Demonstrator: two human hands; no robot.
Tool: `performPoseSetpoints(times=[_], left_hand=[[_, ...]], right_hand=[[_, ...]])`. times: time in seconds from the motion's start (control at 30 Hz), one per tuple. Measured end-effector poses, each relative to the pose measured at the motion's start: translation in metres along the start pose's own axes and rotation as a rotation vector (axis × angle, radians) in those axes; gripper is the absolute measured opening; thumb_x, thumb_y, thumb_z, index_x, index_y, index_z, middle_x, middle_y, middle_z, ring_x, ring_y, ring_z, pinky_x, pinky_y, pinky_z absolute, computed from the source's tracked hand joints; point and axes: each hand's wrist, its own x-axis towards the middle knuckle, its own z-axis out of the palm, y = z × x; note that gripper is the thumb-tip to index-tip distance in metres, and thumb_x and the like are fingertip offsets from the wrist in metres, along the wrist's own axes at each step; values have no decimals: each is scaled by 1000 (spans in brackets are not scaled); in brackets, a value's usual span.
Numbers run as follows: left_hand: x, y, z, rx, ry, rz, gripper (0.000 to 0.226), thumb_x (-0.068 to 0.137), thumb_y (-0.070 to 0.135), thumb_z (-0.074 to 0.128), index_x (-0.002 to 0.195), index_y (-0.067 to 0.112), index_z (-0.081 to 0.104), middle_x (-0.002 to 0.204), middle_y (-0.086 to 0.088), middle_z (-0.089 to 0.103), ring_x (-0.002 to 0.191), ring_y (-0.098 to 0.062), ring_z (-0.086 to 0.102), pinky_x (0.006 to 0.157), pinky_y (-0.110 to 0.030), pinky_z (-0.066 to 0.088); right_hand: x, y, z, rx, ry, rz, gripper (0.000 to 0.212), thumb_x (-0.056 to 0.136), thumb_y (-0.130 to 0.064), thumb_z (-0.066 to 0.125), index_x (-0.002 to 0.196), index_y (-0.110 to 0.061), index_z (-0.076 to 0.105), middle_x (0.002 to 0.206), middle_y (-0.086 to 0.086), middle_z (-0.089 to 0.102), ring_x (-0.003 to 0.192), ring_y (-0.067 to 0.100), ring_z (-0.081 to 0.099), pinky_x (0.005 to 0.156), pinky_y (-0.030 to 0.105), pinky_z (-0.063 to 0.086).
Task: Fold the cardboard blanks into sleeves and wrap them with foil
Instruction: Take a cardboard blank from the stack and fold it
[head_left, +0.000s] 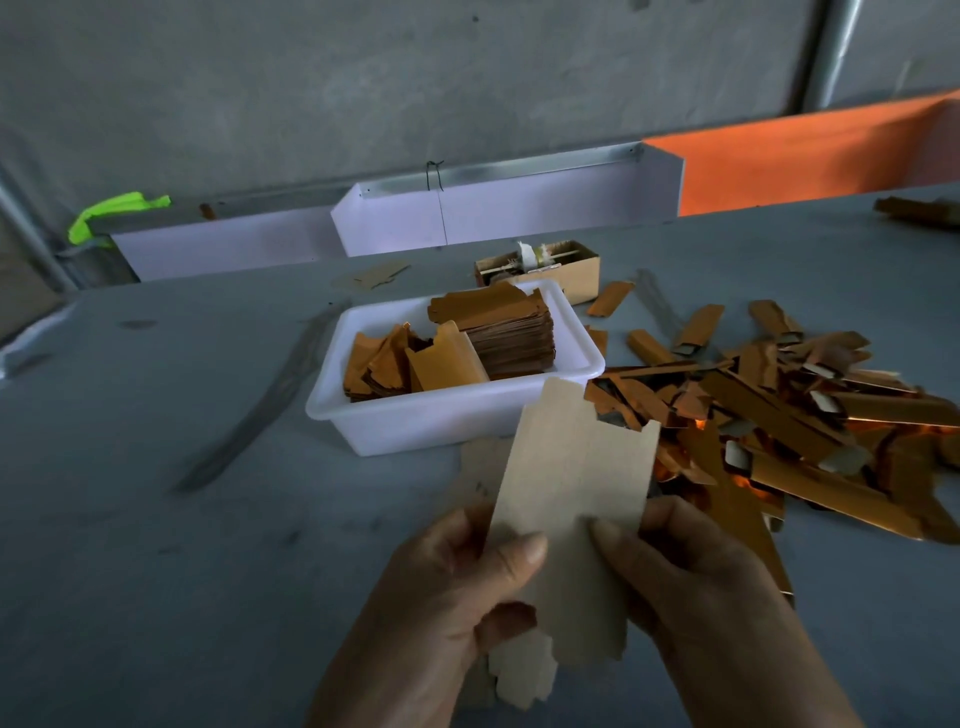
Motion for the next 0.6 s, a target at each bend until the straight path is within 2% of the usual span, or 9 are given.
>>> performPoseSetpoints(times=[0.03, 0.1, 0.17, 0.23, 0.3, 0.37, 0.43, 0.53, 0.6], left_hand=[[-2, 1, 1, -1, -23, -18, 29, 61, 10, 79, 89, 4, 72, 89, -17, 73, 74, -25, 71, 59, -29, 56], [-6, 2, 3, 82, -21, 13, 26, 62, 8, 85, 84, 11, 73, 86, -15, 74, 74, -21, 71, 60, -29, 56], [-9, 2, 1, 317, 24, 129, 21, 65, 19, 81, 84, 21, 72, 78, -7, 74, 69, -15, 68, 61, -28, 54], [-12, 6, -2, 550, 72, 266, 19, 66, 29, 65, 84, 29, 70, 65, 1, 68, 61, -9, 60, 58, -24, 47], [-14, 11, -3, 657, 78, 339, 20, 65, 31, 59, 82, 33, 69, 58, 3, 61, 54, -4, 53, 54, -19, 40], [-17, 17, -1, 696, 77, 363, 22, 64, 35, 60, 85, 35, 69, 63, 2, 65, 56, -4, 56, 55, -19, 42], [-19, 20, 0, 689, 89, 377, 25, 64, 37, 62, 88, 37, 69, 68, 5, 68, 61, -5, 62, 56, -19, 47], [-17, 21, -5, 508, 172, 373, 30, 62, 33, 67, 90, 41, 69, 77, 9, 72, 70, -3, 67, 58, -13, 48], [-12, 17, -11, 324, 208, 315, 39, 57, 25, 74, 94, 35, 71, 80, 5, 74, 74, -6, 69, 59, -16, 50]], right_hand=[[0, 2, 1, 22, 11, -9, 4, 74, -9, 68, 72, -11, 65, 76, 16, 67, 87, 33, 61, 84, 60, 49], [-2, 4, 1, -96, 66, -162, 13, 74, -15, 71, 83, -23, 65, 80, 1, 70, 89, 16, 65, 73, 36, 56], [-3, 0, -3, -497, 252, -553, 37, 74, -22, 73, 105, -35, 59, 106, -10, 67, 102, 2, 61, 77, 19, 52], [-2, -8, -7, -873, 330, -964, 52, 81, -23, 69, 129, -19, 51, 136, 3, 51, 129, 18, 44, 97, 38, 46], [0, -16, -6, -1105, 259, -1133, 52, 83, -30, 59, 132, -12, 51, 140, 7, 49, 138, 28, 33, 106, 55, 33], [2, -20, -3, -1200, 202, -1146, 41, 81, -30, 56, 119, -16, 63, 122, 3, 64, 128, 28, 47, 104, 62, 32], [3, -20, -1, -1182, 152, -1127, 20, 77, -22, 62, 94, -21, 73, 90, -3, 70, 97, 25, 64, 91, 58, 45], [-1, -17, -3, -967, 28, -871, 12, 81, -16, 69, 77, -27, 69, 72, -15, 62, 71, 5, 58, 68, 17, 47], [-2, -15, -3, -742, -41, -597, 13, 78, -24, 70, 72, -35, 67, 65, -17, 62, 74, -5, 57, 56, 8, 42]])
